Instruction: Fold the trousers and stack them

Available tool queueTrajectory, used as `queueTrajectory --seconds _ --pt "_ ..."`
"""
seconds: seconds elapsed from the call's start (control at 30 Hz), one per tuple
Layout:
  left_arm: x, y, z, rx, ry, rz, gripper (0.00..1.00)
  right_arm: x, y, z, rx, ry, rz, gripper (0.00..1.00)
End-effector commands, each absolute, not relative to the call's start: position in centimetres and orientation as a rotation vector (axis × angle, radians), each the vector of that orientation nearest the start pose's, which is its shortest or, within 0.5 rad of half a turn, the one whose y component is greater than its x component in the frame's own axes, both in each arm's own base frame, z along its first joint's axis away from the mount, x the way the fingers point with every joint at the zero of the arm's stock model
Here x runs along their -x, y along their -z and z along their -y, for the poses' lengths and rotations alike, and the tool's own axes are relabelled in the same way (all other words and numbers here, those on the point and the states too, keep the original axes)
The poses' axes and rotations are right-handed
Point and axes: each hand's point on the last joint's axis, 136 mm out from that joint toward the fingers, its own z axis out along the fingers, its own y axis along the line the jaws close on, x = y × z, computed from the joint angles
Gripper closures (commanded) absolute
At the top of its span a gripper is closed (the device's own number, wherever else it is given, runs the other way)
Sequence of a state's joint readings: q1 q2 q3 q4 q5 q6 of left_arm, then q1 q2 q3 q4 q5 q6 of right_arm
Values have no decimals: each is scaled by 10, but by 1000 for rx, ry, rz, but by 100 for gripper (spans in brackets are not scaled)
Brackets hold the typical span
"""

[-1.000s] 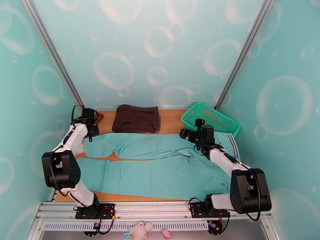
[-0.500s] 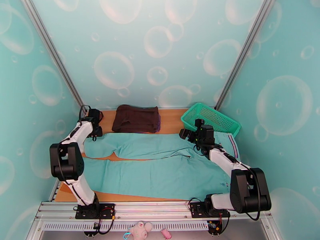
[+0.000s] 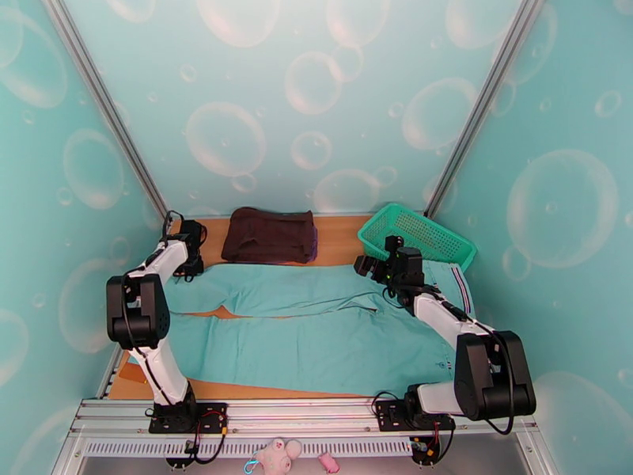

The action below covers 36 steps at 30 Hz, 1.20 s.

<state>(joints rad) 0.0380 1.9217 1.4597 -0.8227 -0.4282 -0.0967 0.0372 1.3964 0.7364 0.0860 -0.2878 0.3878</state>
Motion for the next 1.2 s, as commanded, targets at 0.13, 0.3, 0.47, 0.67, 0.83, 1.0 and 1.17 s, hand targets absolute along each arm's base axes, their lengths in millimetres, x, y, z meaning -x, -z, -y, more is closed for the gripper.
queueTrajectory --seconds 0.13,0.3,0.47,0.67,0.83,1.0,1.17 --pt "-415 -86 -79 298 -507 -2805 100 -404 -141 -58 -217 -530 -2153 1" --pt "-430 -147 -69 351 -368 -2605 100 -404 -142 -57 -218 -528 -2152 1" --pt "-424 -204 -70 397 -334 -2427 100 -405 -142 -57 -220 -528 -2153 1" --pt "-411 -175 -66 384 -319 -2488 100 -406 -143 -59 -220 -543 -2148 1" --pt "-414 -124 -49 334 -244 -2621 100 -404 -144 -60 -217 -548 -2147 1" --pt "-412 -102 -55 317 -314 -2681 87 -404 -144 -59 -218 -543 -2143 1" --pt "-414 -104 -56 318 -316 -2671 72 -405 -140 -59 -217 -546 -2153 1"
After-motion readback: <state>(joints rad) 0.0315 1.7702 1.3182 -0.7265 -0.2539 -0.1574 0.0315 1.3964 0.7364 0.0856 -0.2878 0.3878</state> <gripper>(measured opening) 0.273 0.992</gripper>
